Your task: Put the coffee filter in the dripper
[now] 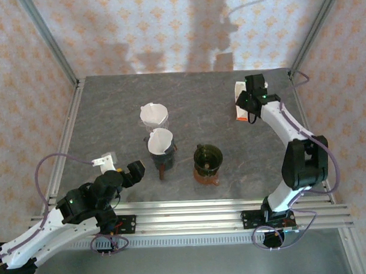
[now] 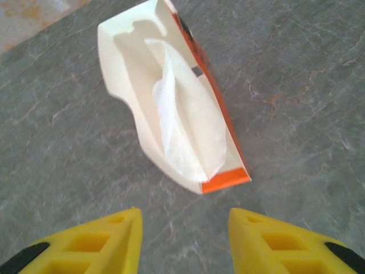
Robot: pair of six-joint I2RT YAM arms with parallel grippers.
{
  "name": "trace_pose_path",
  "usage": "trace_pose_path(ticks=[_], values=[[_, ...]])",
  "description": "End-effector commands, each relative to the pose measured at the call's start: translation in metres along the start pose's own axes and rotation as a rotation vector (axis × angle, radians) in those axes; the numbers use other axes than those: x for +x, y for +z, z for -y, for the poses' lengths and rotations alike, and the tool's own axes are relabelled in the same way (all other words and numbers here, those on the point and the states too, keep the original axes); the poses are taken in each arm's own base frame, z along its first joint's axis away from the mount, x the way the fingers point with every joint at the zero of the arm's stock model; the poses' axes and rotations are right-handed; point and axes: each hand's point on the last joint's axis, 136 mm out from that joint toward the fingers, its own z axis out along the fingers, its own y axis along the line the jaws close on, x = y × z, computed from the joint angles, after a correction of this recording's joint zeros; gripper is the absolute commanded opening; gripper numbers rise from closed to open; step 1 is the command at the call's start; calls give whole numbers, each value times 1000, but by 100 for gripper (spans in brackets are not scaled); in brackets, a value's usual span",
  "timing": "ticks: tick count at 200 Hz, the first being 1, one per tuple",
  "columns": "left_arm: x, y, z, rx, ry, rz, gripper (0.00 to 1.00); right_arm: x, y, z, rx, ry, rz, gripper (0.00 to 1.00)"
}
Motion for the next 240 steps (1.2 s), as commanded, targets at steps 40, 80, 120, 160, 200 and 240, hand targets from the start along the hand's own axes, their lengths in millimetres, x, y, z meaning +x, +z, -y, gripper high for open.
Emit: trace_pose_path(ticks=[40, 80, 120, 160, 200, 240], values=[[-5, 3, -1, -46, 51, 13, 100, -23, 38, -21, -73, 66, 10, 43], [-5, 5, 4, -40, 62, 7, 100, -24, 55, -19, -49, 94, 5, 43], [-7, 4, 5, -44, 69, 6, 100, -25, 68, -17, -43, 112, -4, 42], [-8, 4, 6, -48, 73, 9, 100, -21, 79, -15, -23, 115, -22, 37], [-8, 4, 7, -48, 73, 10, 100, -19, 81, -15, -24, 102, -31, 25], [-7, 5, 6, -46, 73, 6, 100, -22, 73, -16, -33, 83, -18, 6]])
